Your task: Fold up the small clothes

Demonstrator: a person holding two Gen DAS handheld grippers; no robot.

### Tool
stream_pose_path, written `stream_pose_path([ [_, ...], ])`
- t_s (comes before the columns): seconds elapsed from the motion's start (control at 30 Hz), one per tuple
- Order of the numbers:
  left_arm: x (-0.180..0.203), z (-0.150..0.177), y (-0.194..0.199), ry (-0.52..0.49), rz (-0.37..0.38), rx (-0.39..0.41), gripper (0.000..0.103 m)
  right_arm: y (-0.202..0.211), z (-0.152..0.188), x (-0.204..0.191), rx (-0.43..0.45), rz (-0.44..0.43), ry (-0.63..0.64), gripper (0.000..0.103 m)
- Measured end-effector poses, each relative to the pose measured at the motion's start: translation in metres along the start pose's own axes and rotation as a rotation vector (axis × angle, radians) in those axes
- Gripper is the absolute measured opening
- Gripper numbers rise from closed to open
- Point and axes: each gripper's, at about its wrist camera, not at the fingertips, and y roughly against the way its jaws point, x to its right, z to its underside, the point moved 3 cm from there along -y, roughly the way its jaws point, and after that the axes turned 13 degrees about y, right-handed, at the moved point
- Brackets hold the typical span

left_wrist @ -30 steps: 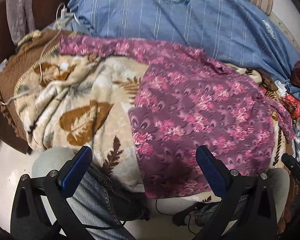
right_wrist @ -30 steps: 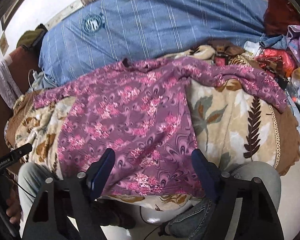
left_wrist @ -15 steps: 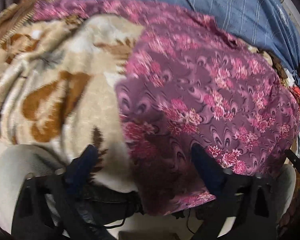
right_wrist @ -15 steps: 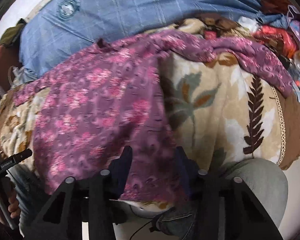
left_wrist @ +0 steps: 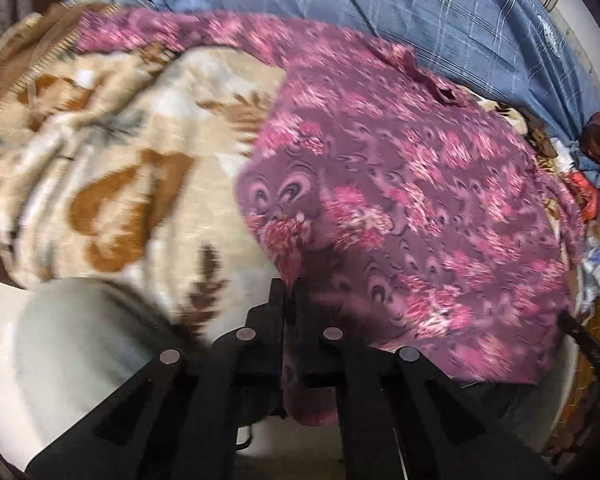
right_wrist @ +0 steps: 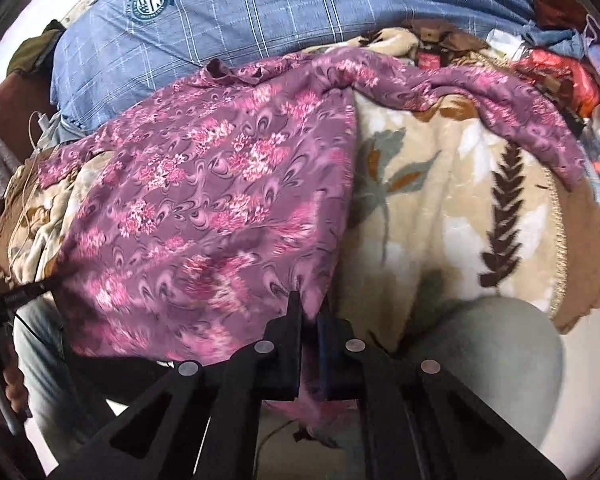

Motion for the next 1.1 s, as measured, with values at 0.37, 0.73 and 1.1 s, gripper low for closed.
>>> stream_pose_path([
  [0.37,0.013,0.028,0.012,-0.048,0.008,0.009,0.058,-0.007,0.006,0.012,-0.023,-0.012,-0.089,0.064],
  [0.73,0.173,0.019,0.050,-0.253,0.282,0.082,0.075,0.042,-0.032,0.092,0.288,-0.103,-0.290,0.074],
  [1.1,0.324,0.013,-0.001,-0.328,0.334,0.039,0.080,0.006,-0.031,0.242,0.350,-0.068,-0.718,0.067],
])
